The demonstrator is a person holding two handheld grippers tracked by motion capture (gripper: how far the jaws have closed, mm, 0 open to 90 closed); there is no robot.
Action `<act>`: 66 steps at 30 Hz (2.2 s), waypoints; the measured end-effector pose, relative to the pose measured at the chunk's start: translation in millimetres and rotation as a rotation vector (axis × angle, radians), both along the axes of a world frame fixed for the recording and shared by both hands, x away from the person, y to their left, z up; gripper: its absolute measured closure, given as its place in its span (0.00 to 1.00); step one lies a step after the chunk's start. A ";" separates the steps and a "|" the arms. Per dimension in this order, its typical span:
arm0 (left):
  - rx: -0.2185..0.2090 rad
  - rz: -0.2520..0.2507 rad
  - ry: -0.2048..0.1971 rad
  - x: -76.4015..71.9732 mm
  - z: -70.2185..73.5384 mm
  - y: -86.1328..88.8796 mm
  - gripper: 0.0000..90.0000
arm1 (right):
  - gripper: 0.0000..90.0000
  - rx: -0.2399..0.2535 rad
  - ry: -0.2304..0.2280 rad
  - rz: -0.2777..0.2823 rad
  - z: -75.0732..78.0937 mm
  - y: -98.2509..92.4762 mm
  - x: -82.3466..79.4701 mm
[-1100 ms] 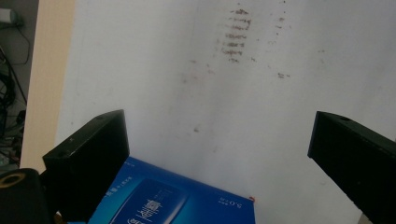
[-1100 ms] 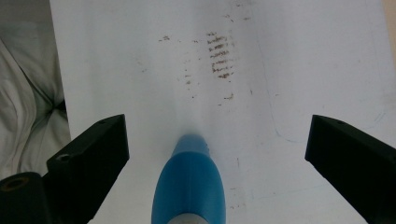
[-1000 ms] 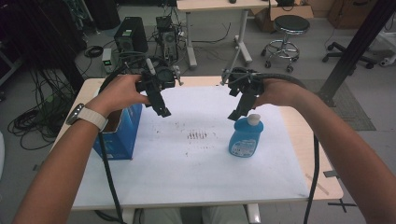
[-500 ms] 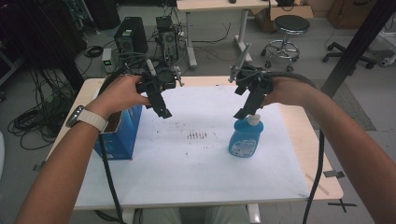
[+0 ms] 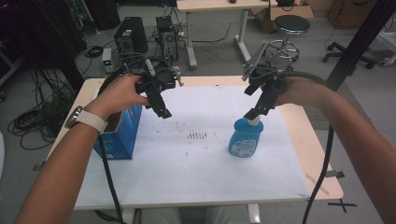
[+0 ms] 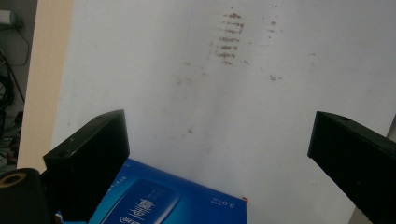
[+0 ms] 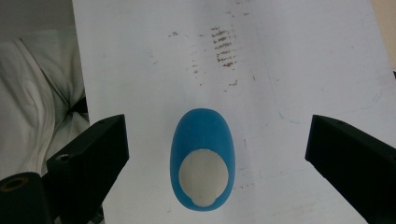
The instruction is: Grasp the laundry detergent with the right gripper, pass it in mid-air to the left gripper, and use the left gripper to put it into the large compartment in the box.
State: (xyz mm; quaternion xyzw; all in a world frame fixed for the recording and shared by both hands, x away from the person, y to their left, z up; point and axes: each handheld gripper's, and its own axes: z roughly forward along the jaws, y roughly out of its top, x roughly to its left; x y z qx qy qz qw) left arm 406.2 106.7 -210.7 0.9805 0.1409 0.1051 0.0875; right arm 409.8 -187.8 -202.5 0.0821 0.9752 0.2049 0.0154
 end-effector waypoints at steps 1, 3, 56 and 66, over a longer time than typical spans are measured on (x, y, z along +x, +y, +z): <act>0.002 0.000 0.000 0.0 0.2 0.1 0.07 | 0.06 0.002 -0.001 -0.001 0.3 -2.0 -0.2; 0.002 0.000 0.001 -0.2 0.2 0.3 0.07 | 0.06 0.008 -0.003 -0.003 0.5 -4.9 -0.3; -0.005 0.016 0.000 1.7 -1.3 2.2 0.07 | 0.07 0.190 0.012 -0.057 -57.3 -88.5 -15.2; 0.000 0.016 0.000 0.8 -0.9 1.6 0.07 | 0.07 0.243 0.020 -0.066 -74.0 -91.7 -16.1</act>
